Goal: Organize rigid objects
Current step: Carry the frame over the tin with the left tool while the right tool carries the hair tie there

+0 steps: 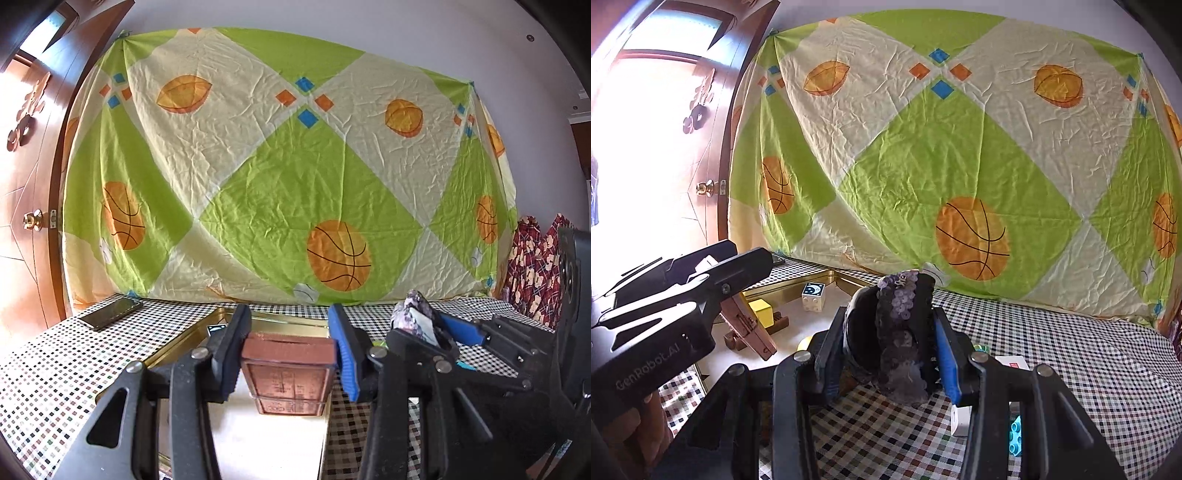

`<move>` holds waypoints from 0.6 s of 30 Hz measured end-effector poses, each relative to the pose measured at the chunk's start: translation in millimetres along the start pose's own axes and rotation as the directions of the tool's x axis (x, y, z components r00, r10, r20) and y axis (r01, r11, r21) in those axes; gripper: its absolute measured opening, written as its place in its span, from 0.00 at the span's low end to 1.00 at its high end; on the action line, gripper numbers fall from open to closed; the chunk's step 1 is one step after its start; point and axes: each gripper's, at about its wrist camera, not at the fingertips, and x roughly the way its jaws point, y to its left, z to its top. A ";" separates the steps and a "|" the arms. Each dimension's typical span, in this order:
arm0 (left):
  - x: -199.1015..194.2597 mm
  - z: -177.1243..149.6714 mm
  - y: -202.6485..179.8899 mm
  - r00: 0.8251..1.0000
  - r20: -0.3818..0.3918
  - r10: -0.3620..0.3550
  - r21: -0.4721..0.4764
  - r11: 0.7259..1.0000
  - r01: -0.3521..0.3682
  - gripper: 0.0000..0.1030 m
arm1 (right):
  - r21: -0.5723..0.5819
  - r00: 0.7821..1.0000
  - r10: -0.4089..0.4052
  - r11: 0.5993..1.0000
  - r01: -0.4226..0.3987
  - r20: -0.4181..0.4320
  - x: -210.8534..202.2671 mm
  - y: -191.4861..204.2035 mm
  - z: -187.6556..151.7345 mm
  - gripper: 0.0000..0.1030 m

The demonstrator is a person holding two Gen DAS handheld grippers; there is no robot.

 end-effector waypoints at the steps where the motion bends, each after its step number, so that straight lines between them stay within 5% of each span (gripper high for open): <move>1: 1.0 0.4 2.5 1.000 -0.003 0.002 -0.003 1.000 -0.002 0.42 | -0.001 1.000 0.005 1.000 -0.005 0.001 1.0 0.9 2.9 0.44; 18: 24.8 7.3 46.7 0.995 -0.089 0.038 -0.027 0.999 -0.041 0.42 | 0.007 0.992 0.096 0.995 -0.096 -0.084 48.8 23.7 25.8 0.44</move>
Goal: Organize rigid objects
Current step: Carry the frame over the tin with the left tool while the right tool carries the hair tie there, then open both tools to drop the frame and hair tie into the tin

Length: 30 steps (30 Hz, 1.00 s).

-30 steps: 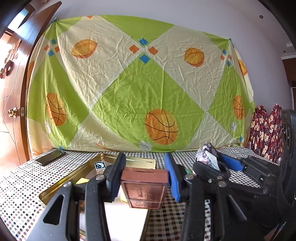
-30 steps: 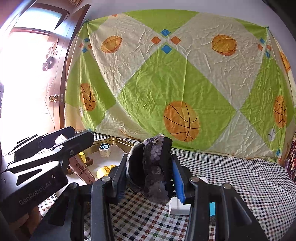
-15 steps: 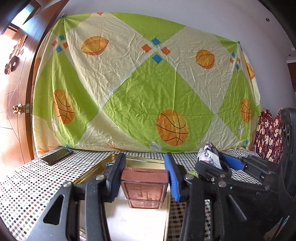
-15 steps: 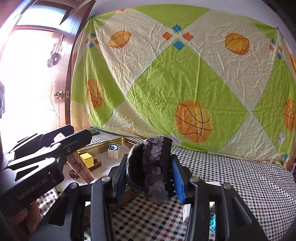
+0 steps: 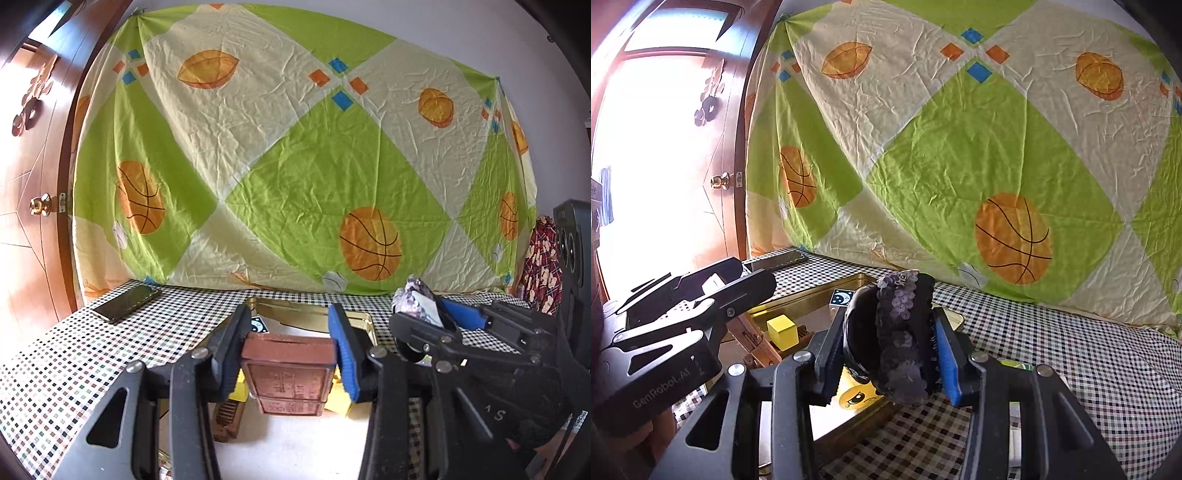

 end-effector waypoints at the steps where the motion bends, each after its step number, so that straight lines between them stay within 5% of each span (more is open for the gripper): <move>1: 2.7 0.6 3.3 1.000 -0.012 0.001 -0.004 1.000 -0.001 0.42 | 0.004 1.000 0.004 1.000 -0.004 -0.008 4.1 0.3 0.7 0.44; 22: 64.9 17.7 39.5 0.979 -0.205 -0.013 -0.076 0.997 -0.003 0.43 | 0.044 0.975 0.071 0.997 -0.063 -0.208 83.6 9.3 -2.5 0.45; 26: 63.3 19.3 40.4 0.981 -0.192 0.001 -0.076 0.997 -0.016 0.57 | 0.047 0.979 0.070 0.997 -0.062 -0.192 77.2 8.0 -3.0 0.56; 28: 60.2 19.4 39.9 0.983 -0.181 0.025 -0.066 0.997 -0.037 0.70 | 0.060 0.986 0.060 0.997 -0.052 -0.153 65.5 3.6 -0.8 0.75; 30: 55.0 19.3 41.1 0.985 -0.163 0.050 -0.070 0.996 -0.062 0.89 | 0.061 0.992 0.044 0.997 -0.037 -0.120 52.1 -2.5 -0.2 0.77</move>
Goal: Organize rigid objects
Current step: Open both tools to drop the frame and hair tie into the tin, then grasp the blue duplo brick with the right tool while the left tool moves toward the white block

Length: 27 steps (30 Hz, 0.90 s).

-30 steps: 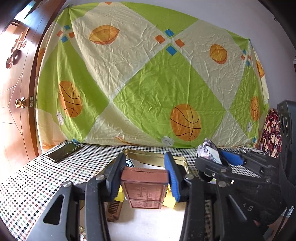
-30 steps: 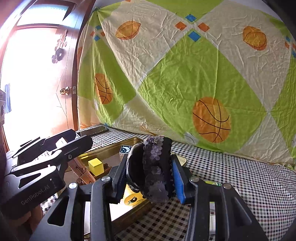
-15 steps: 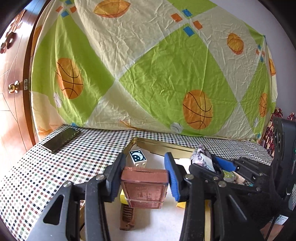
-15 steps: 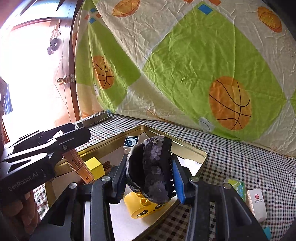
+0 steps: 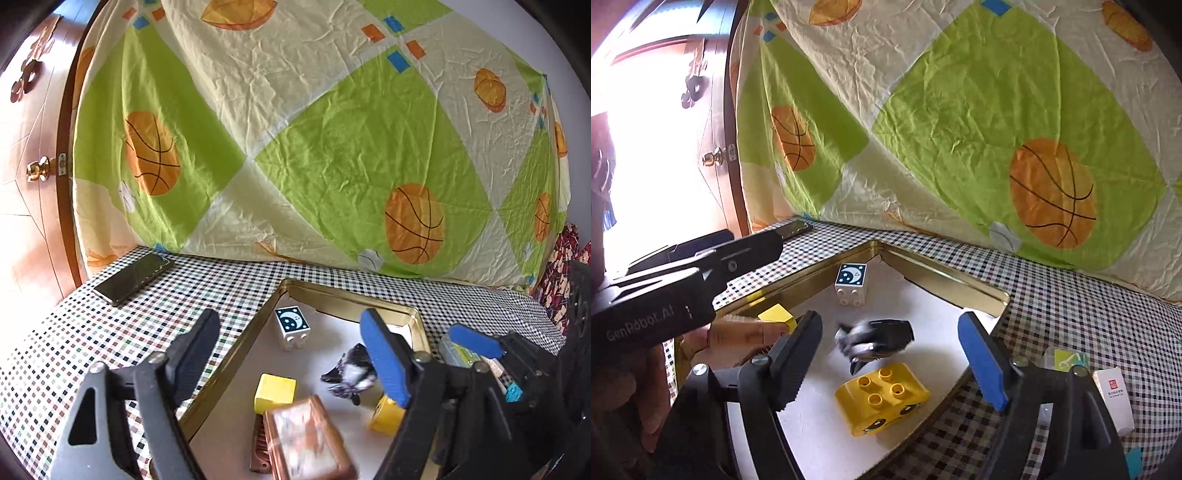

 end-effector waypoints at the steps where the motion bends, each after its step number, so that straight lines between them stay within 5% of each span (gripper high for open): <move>1: -3.2 -0.8 0.6 1.000 0.014 0.010 -0.004 1.000 -0.010 0.93 | 0.000 1.000 -0.007 1.000 0.007 0.007 -5.2 -3.1 -0.9 0.77; 10: -20.0 -12.0 -21.3 0.999 0.031 0.008 0.019 1.000 -0.009 0.96 | 0.049 0.990 -0.118 0.992 0.114 0.076 -68.8 -65.6 -23.2 0.77; 17: -31.0 -23.3 -84.9 0.996 0.036 -0.087 0.097 0.992 0.083 0.99 | 0.169 0.966 -0.248 0.958 0.234 0.069 -116.3 -137.5 -45.4 0.83; 27: -6.6 -53.4 -160.8 0.987 -0.092 -0.130 0.204 0.968 0.147 0.99 | 0.187 0.962 -0.237 0.947 0.260 -0.136 -97.3 -171.5 -73.0 0.83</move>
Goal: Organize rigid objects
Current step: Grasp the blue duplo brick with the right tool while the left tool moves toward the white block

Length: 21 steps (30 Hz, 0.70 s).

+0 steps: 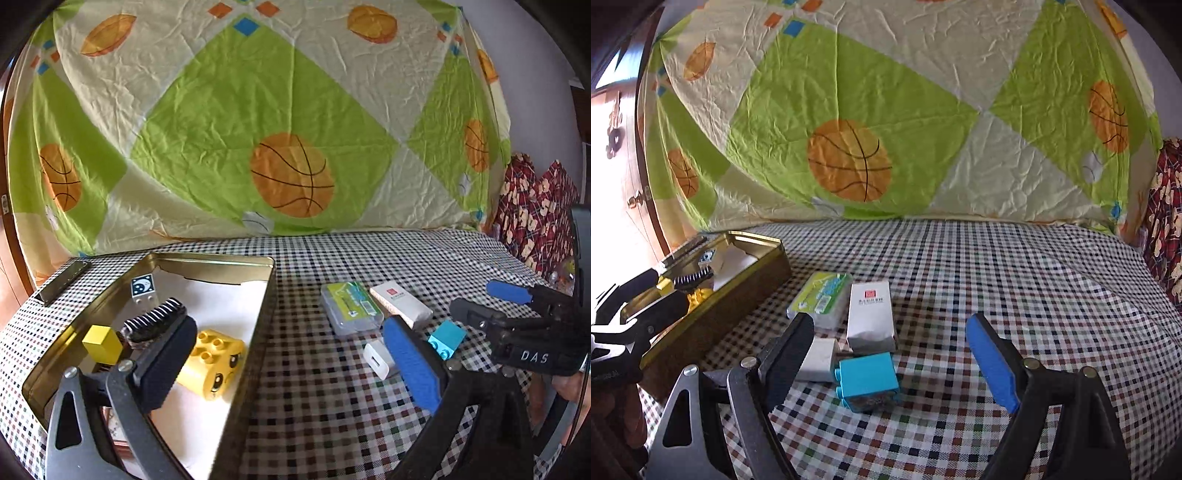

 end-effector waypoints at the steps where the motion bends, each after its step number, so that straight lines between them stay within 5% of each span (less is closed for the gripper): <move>1: 2.0 -1.3 -3.2 1.000 -0.005 0.003 0.007 1.000 -0.003 0.99 | 0.001 1.000 0.014 1.000 -0.014 -0.018 2.9 -1.1 -1.3 0.83; 11: 14.1 -1.4 -10.3 0.999 -0.040 0.028 0.015 1.000 -0.028 0.99 | 0.001 0.980 0.052 0.999 -0.052 -0.190 34.3 0.4 -8.0 0.81; 14: 16.9 -1.1 -13.8 0.999 -0.048 0.020 0.026 0.999 -0.019 0.99 | 0.027 0.970 0.087 0.996 -0.083 -0.225 39.9 -3.8 -10.5 0.47; 21: 26.2 -0.3 -30.8 0.997 -0.078 -0.010 0.061 0.998 0.015 0.99 | 0.044 0.986 0.033 0.999 -0.026 -0.162 24.5 -8.0 -9.6 0.44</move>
